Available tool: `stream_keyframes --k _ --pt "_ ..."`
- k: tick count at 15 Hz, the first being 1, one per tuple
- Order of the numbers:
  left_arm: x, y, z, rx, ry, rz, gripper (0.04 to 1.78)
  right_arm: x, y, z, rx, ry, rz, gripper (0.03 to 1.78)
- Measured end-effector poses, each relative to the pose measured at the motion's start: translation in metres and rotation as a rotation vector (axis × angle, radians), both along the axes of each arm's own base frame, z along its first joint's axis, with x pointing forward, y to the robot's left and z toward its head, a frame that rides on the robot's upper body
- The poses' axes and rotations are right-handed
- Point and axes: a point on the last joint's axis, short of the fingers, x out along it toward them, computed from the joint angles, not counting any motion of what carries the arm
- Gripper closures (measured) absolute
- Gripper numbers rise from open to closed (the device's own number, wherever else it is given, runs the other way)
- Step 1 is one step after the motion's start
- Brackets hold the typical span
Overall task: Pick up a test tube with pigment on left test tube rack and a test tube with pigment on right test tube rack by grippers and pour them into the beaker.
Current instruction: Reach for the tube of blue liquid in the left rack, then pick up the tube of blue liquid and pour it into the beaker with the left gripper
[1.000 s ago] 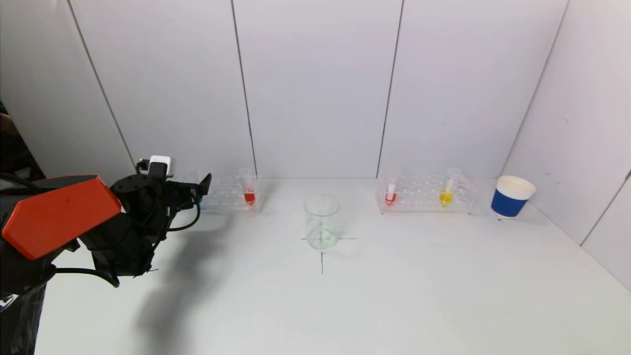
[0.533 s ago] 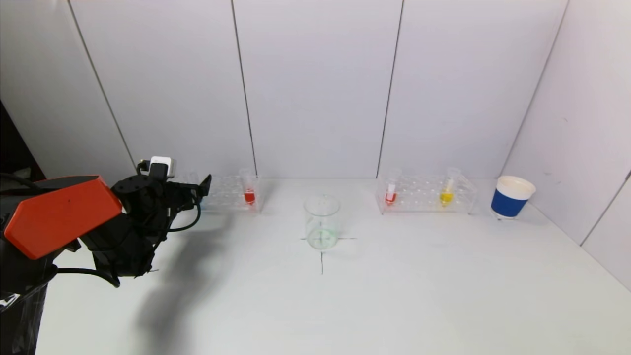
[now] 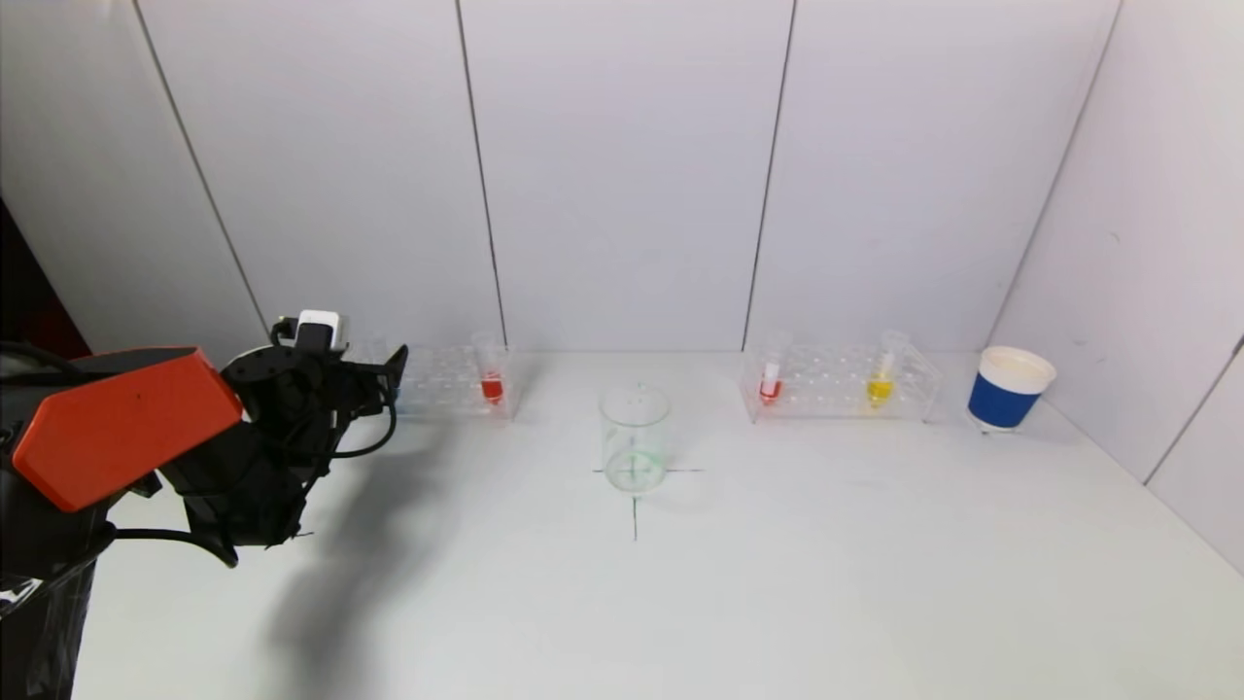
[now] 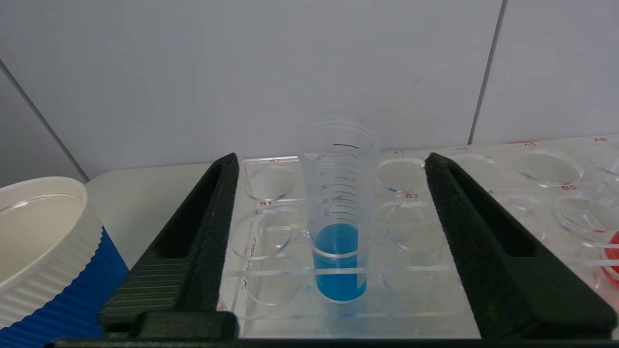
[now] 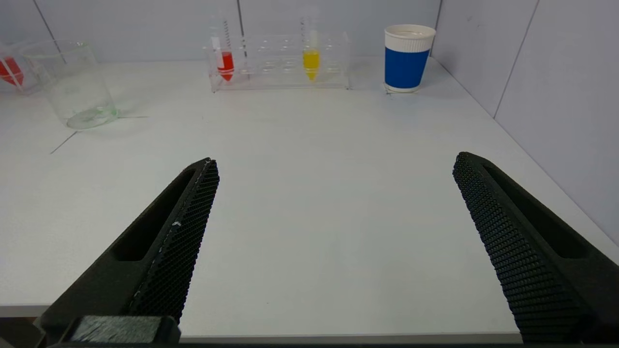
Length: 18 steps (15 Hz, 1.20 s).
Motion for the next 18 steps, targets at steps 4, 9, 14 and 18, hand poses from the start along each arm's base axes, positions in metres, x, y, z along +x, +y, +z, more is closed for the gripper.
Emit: stream_keyframes --k 4,9,14,18 --pt "0.0001 0.0000 -0.0006 0.000 0.001 0.000 1.26 0.0000 0.0000 0.0000 0.000 0.000 0.000 0.05" --pt "0.0001 0.0000 -0.0004 0.001 0.000 -0.001 1.40 0.0000 0.0000 0.0000 0.000 0.000 0.000 0.05" --pt "0.0001 0.0000 -0.0004 0.000 0.000 0.000 1.40 0.0000 0.0000 0.0000 0.000 0.000 0.000 0.05" --pt "-0.0003 0.0000 0.0009 -0.001 -0.003 0.000 1.40 0.0000 0.0000 0.0000 0.000 0.000 0.000 0.05"
